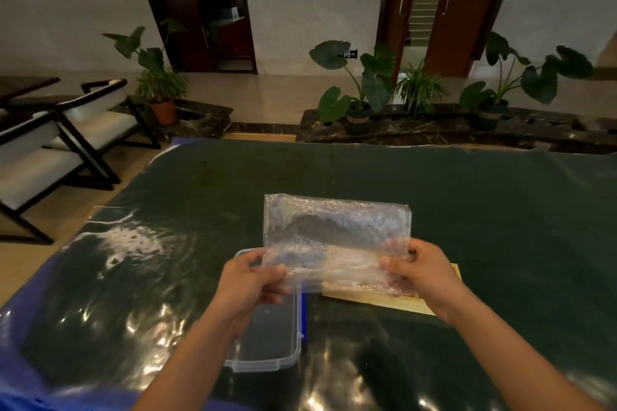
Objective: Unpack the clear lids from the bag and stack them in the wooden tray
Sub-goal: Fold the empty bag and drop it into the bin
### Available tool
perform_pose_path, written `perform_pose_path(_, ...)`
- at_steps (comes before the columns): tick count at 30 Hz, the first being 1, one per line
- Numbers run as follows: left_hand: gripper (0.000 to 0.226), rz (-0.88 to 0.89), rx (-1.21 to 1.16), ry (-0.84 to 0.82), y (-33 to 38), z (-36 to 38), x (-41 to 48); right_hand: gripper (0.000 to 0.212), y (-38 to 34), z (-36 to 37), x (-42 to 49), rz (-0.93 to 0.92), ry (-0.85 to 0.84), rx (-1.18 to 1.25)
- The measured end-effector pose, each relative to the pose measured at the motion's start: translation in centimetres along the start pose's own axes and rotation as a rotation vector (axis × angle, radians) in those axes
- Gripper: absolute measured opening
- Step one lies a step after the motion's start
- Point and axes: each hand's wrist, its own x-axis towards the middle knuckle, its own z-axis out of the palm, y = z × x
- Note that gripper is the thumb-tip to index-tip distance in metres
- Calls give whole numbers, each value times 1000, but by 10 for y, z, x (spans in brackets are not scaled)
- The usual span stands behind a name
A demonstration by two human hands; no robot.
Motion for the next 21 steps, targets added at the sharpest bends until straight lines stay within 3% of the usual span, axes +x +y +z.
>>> perform_pose_path(3, 34, -56, 14, -18, -4, -3, 0, 24, 0, 2, -1, -7, 26, -12)
perform_pose_path(5, 59, -94, 3, -91, -6, -8, 0, 23, -1, 3, -1, -17, 41, -28)
perform_pose_path(7, 96, -22, 3, -115, -2, -14, 0, 18, -4, 1, -2, -46, 36, -116)
perform_pose_path(8, 109, 92, 96, -72, 5, -16, -1, 16, -6, -1, -2, -64, 12, -184)
perform_pose_path(10, 117, 374, 506, 65, 22, -12, -2, 13, -11, -1, -3, -95, -78, -339)
perform_pose_path(12, 117, 526, 866, -3, 38, 4, -2, 12, -17, 6, -5, -128, -158, -458)
perform_pose_path(13, 117, 483, 935, -108, 44, 14, -1, 12, -21, 11, -5, -148, -185, -485)
perform_pose_path(15, 105, 339, 908, -282, 51, 31, 1, 13, -30, 19, -7, -169, -242, -476)
perform_pose_path(16, 85, 314, 811, -322, 52, 35, 3, 14, -35, 22, -8, -169, -266, -451)
perform_pose_path(18, 31, 290, 602, -285, 47, 34, 8, 15, -42, 22, -7, -170, -243, -369)
perform_pose_path(19, 15, 266, 516, -244, 41, 32, 10, 15, -44, 21, -6, -170, -203, -310)
perform_pose_path(21, 9, 214, 388, -174, 31, 30, 11, 19, -45, 19, -3, -163, -111, -189)
